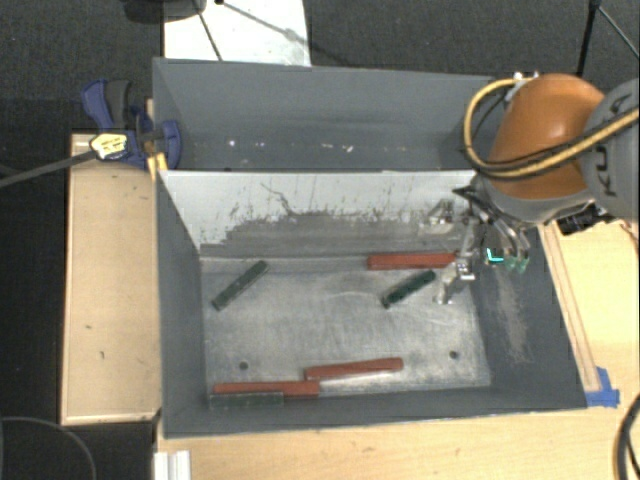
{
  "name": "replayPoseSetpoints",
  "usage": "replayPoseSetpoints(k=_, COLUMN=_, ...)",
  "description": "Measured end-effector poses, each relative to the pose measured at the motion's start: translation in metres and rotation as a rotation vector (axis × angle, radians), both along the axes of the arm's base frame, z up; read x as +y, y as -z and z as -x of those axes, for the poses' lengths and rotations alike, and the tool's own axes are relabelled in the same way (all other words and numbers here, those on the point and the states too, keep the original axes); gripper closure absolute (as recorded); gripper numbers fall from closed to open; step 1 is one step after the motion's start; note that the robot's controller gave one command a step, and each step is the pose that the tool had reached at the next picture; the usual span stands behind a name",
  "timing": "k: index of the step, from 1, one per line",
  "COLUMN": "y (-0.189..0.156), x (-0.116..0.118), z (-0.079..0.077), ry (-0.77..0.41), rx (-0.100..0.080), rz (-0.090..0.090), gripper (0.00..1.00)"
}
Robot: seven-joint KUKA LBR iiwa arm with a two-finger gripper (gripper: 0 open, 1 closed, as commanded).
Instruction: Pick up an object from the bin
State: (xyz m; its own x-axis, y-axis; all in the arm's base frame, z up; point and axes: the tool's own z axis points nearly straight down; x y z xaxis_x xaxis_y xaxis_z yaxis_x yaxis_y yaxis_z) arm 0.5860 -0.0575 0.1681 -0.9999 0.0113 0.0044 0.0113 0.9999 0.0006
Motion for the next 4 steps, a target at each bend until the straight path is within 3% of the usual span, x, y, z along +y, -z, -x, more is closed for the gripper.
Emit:
replayPoseSetpoints(k=1, y=-0.004, x=0.0, z=-0.002, ry=-0.001, rx=-0.008, rz=0.001, gripper=0.0)
replayPoseSetpoints(k=2, y=0.094, x=-0.001, z=-0.002, ry=-0.053, rx=-0.005, rz=0.001, gripper=1.0)
replayPoseSetpoints(k=3, y=0.094, x=-0.001, z=-0.002, ry=-0.054, rx=-0.005, rz=0.001, gripper=1.0)
replayPoseSetpoints(k=4, y=-0.04, x=0.008, z=0.002, ry=-0.013, rx=-0.008, rz=0.0, gripper=1.0)
